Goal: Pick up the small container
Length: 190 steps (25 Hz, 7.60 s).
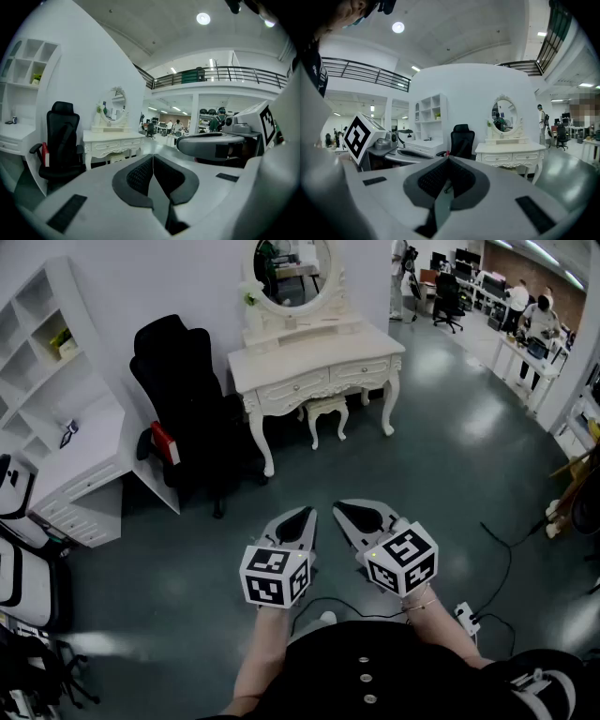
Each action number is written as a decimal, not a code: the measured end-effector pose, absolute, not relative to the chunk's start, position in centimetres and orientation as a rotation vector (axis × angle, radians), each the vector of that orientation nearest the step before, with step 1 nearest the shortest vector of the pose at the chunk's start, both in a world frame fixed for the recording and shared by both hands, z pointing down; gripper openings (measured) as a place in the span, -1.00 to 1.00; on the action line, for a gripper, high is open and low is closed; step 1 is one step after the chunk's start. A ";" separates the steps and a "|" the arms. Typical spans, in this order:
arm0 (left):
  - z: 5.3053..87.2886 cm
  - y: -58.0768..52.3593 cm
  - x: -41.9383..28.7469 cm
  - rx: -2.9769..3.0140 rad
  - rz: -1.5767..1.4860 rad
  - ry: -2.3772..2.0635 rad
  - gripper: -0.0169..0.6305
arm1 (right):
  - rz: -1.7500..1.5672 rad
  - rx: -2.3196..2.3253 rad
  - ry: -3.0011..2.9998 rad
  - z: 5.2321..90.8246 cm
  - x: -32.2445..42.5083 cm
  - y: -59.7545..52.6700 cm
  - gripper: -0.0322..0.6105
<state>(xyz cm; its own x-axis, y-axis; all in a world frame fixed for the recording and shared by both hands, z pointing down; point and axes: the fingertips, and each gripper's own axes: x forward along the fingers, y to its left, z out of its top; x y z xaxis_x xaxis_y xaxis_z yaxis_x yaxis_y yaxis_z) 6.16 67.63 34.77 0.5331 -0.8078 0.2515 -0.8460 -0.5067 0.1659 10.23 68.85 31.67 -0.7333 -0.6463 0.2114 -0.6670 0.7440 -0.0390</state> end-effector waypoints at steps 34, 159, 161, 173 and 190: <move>37.2 61.8 2.4 2.532 0.188 -1.257 -0.91 | 0.242 1.230 -2.666 35.2 7.8 63.0 -0.34; 38.3 -34.5 -6.6 2.276 0.119 -1.591 -0.90 | 0.256 0.856 -2.761 37.1 0.6 -37.7 0.10; 38.7 -34.6 -6.8 2.255 0.119 -1.598 -0.90 | 0.283 0.837 -2.763 37.6 0.4 -37.8 0.10; 40.4 -35.1 -7.2 2.220 0.151 -1.550 -0.90 | 0.343 0.793 -2.723 39.7 -1.1 -38.4 0.10; 40.1 -39.4 -7.8 2.306 0.139 -1.387 -0.90 | 0.332 0.951 -2.632 39.6 -1.8 -42.9 0.11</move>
<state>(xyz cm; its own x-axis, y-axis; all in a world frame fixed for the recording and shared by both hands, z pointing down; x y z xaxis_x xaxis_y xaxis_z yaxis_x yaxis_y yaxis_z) -7.84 -39.44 40.09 0.4908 -0.8156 0.3066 -0.8602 -0.3976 0.3194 -1.81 -42.93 39.63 -0.7261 -0.5767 0.3745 -0.6516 0.7509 -0.1071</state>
